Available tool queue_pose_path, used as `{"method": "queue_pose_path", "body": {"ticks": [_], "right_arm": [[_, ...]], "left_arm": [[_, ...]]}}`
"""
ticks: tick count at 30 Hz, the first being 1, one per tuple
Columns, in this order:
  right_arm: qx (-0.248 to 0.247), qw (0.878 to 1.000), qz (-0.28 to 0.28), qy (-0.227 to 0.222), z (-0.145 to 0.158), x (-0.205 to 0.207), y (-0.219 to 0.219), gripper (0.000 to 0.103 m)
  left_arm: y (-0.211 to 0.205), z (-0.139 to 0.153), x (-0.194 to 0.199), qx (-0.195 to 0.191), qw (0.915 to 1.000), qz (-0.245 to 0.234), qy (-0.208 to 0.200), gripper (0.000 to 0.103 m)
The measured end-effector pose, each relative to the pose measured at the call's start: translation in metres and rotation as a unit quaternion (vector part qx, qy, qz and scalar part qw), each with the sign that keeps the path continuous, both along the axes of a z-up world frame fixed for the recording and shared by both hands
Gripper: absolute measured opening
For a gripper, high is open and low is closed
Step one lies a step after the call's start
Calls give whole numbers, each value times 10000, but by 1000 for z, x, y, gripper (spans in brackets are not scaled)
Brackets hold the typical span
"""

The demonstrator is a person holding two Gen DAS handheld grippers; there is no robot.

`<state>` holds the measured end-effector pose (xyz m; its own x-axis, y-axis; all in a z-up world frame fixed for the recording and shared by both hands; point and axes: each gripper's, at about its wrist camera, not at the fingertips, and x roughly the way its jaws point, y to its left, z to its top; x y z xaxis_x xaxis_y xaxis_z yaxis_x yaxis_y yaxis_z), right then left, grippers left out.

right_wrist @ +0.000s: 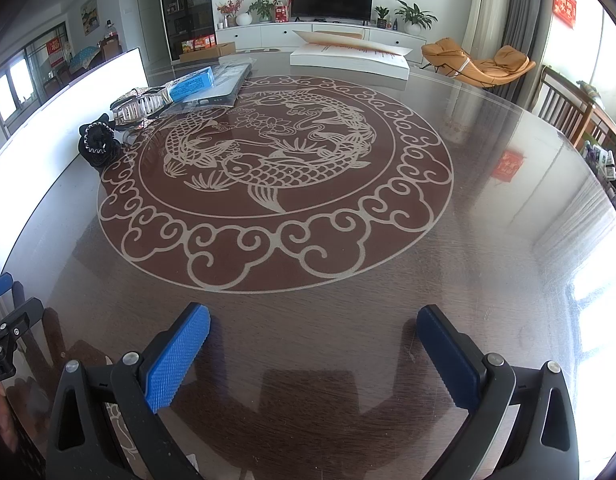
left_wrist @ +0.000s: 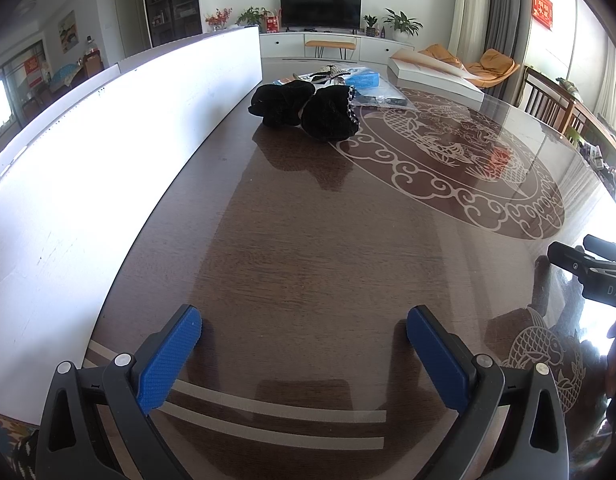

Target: Organize objects

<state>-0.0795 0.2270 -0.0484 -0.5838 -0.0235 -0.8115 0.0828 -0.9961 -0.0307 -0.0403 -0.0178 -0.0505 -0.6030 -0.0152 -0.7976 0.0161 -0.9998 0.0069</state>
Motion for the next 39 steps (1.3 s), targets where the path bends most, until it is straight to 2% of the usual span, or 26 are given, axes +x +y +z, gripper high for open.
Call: {"method": "queue_pose_path", "body": {"ticks": [26,34,39], "right_arm": [[-3,10000,0,-2,0,0,1,103],[-16,10000,-7,-7,0,-1,1,103],[-28,10000,-7,-16,-1,-1,0,103]], "left_arm": [[-1,0,-1,2,10000,-46,-18,103],[-28,-1,-3,24,9995,314,-93,103],[-33,-2,-3,19,9993,379,-72,103]]}}
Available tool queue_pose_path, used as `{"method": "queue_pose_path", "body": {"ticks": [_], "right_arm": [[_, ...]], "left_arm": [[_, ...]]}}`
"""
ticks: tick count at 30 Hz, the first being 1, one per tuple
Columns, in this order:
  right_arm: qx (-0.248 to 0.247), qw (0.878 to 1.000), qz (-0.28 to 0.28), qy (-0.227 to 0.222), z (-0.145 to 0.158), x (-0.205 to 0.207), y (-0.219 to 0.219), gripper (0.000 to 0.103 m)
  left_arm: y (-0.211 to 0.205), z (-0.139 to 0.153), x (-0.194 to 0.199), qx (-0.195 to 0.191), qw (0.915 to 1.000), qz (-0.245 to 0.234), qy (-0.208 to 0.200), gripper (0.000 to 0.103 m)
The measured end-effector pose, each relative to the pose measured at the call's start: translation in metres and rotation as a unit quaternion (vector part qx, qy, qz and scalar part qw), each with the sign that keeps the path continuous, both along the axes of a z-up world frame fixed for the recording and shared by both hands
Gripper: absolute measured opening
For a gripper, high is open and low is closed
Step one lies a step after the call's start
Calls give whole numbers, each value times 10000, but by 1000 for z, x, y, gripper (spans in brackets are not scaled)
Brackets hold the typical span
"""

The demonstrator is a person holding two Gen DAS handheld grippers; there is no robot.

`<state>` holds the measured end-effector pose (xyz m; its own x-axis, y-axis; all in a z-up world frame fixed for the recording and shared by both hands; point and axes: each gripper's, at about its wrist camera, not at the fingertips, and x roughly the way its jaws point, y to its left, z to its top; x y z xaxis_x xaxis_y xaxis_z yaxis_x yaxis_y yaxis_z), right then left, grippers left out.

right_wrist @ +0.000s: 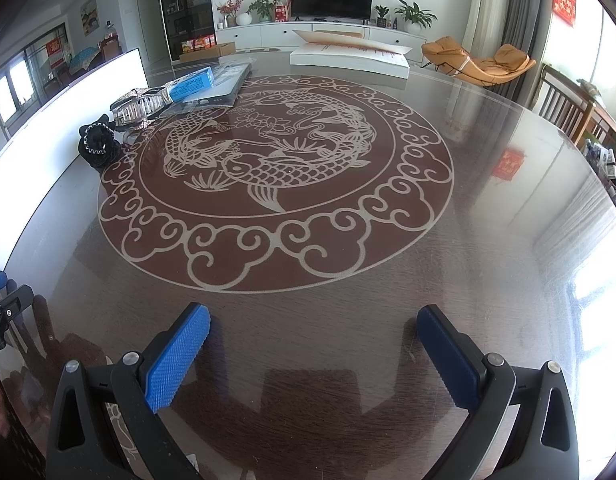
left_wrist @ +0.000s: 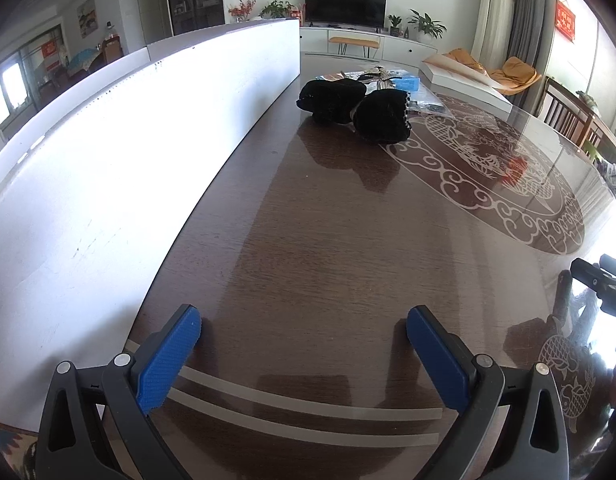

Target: Organize objects

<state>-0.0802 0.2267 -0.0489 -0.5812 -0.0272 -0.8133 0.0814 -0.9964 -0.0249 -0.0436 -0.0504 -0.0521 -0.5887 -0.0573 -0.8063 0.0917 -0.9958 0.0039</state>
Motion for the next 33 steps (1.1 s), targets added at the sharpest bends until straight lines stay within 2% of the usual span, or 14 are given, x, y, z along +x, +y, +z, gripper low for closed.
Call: {"method": "queue_pose_path", "body": {"ticks": [4,7,10,14,17,19,23,24,25,27,29,30,32,33], "right_arm": [[44,10000,5,-7,1,-1,-2,103],[-49,9995,297,133,10,-5,-19,103],[-84,9949,939,353,27,-22,-60,103],[-287,9789,1935,595,47,-64,-127,103],[-201,9667,2505,492,48,-99,-179,99],[-81,9624,2702,253,41,-122,-206,82],[-7,9599,2798,-149,22,-146,-238,58],[-37,9590,2827,-224,19,-145,-242,41],[-84,9589,2825,-256,19,-141,-244,33],[-497,9559,2866,-407,20,-126,-242,33],[-999,9452,3003,-805,22,-106,-242,33],[-1213,9378,3095,-999,24,-95,-239,37],[-1519,9263,3262,-1114,29,-78,-235,57],[-1555,9274,3261,-967,35,-71,-230,72]], "left_arm": [[0,-1,1,-7,10000,-7,29,103],[0,-1,1,-10,10000,-8,38,103],[0,-1,1,-11,10000,1,39,103],[0,-1,1,-15,10000,16,61,103],[0,-1,2,-20,10000,6,84,103],[0,-1,2,-21,10000,5,95,103],[0,-1,2,-22,9999,3,101,103],[0,-1,2,-21,9999,0,102,103],[-1,-1,2,-18,10000,-3,98,103],[0,-1,1,-14,10000,-6,90,103],[0,-1,1,-13,10000,8,82,103],[0,-1,0,-14,10000,19,82,103],[0,0,0,-13,10000,29,84,103],[0,0,0,-16,10000,27,85,103]]}}
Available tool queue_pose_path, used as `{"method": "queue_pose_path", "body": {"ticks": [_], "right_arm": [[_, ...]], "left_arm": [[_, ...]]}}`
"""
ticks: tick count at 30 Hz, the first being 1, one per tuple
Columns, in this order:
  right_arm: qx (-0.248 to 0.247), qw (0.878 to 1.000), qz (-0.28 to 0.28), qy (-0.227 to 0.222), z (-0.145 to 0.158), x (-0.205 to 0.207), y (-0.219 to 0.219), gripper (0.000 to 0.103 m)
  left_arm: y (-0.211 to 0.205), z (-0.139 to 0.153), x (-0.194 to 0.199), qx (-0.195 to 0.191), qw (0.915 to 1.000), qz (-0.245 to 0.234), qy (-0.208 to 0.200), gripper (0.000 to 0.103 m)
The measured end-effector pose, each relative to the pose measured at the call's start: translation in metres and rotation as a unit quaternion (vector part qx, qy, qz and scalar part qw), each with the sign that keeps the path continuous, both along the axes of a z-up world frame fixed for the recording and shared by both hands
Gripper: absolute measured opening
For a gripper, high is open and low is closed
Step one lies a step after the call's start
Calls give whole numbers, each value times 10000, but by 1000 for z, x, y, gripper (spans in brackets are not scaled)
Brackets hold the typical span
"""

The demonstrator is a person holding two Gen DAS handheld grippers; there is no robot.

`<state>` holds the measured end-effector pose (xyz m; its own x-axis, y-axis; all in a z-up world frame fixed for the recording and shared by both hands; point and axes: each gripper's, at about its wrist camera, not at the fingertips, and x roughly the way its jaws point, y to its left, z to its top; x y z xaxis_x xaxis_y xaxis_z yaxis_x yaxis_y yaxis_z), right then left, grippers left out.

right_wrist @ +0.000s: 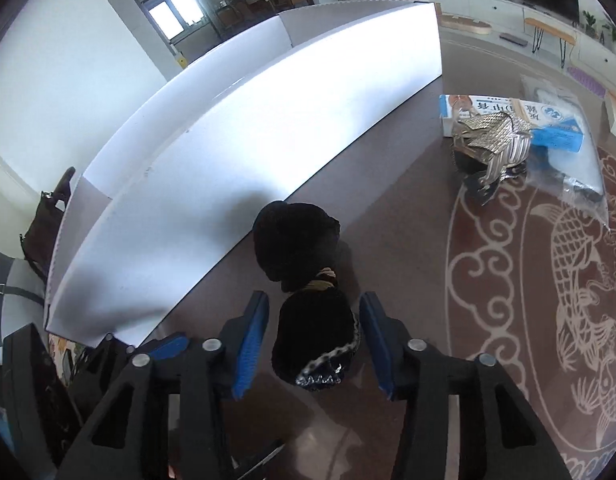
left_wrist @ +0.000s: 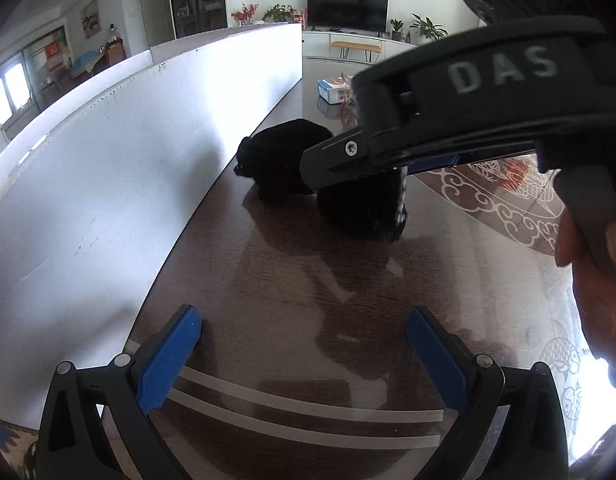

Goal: Organize objects
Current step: 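Lower the right tool onto the silver bow hair clip and close it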

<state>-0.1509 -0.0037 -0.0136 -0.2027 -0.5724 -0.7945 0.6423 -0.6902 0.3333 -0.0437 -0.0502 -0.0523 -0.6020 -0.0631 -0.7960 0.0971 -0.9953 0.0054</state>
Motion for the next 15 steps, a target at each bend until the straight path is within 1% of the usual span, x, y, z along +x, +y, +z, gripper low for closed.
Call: {"method": "queue_pose_path", "body": {"ticks": [1,3,5,8,10,12,15], "right_arm": [[-46,9997,-109,204,7,4,6,81],[-82,9974,-503,511,20,-3,21,85],[-72,9924,-1105,528,26,-29,35,85],[-131,9805,-1948,240,27,-80,47,85],[21,9728,-2316,-10,23,-117,47,85],[62,9676,-2515,-234,17,-142,41,85],[305,9649,-2553,-539,5,-165,21,85]], "left_arm": [[0,0,0,0,10000,-1,2,103],[0,0,0,3,10000,2,2,103],[0,0,0,4,10000,3,0,103],[0,0,0,0,10000,2,-1,103],[0,0,0,-1,10000,-2,-2,103],[0,0,0,1,10000,-1,-4,103],[0,0,0,4,10000,2,-5,103]]}}
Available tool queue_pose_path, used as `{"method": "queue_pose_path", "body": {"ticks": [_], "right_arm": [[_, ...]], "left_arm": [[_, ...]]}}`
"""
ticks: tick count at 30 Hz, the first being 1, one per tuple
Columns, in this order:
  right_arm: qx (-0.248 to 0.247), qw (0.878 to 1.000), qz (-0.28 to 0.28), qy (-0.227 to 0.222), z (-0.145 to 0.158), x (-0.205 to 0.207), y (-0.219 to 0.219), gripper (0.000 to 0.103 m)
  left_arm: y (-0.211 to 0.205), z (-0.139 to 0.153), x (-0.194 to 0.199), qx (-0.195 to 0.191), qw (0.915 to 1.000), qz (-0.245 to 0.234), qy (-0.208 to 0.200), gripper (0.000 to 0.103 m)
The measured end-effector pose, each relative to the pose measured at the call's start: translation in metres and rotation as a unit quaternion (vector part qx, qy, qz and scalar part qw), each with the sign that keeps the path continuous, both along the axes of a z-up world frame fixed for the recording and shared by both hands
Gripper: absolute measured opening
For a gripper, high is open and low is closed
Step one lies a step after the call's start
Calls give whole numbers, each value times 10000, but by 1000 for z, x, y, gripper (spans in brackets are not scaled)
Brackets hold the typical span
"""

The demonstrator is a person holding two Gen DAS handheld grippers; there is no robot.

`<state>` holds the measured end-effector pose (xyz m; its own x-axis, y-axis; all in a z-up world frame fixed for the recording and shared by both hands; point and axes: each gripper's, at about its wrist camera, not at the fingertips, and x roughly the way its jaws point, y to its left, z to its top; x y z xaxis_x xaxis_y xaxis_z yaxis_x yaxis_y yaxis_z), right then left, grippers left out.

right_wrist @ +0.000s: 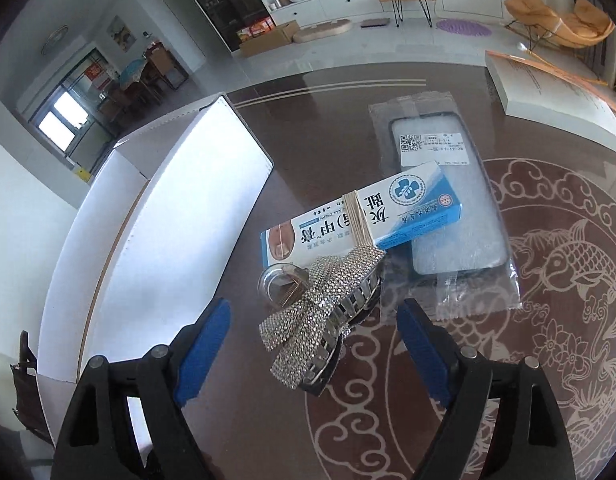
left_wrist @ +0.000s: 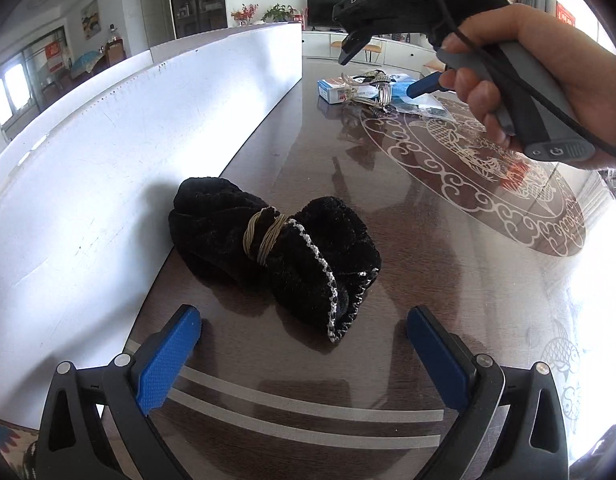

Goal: Organize objects
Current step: 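Lower the right tool onto the silver bow hair clip and close it, then lift the bow hair clip and hold it with the right tool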

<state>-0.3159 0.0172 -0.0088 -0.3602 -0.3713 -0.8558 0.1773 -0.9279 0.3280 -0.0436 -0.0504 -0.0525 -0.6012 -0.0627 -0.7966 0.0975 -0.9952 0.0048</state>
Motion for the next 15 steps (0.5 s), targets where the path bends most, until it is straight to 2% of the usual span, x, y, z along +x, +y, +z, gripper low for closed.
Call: {"method": "queue_pose_path", "body": {"ticks": [3,5,6,7,9,15], "right_arm": [[418,9984,275,-259,-18,-7,-20,85],[733,9959,524,-78,-20,-5,-30,85],[897,9941,588,139,-19,-1,-32,77],[1008,9924,622,342,-16,3,-32,64],[1085,9895,653,699,-11,13,-28,52],[1065,9837,904,1128,-11,56,-1,52]], "left_arm": [[0,0,0,1,10000,1,1,103],[0,0,0,-1,10000,0,5,103],[0,0,0,-1,10000,0,6,103],[0,0,0,-1,10000,0,6,103],[0,0,0,-2,10000,0,7,103],[0,0,0,-1,10000,1,0,103]]}}
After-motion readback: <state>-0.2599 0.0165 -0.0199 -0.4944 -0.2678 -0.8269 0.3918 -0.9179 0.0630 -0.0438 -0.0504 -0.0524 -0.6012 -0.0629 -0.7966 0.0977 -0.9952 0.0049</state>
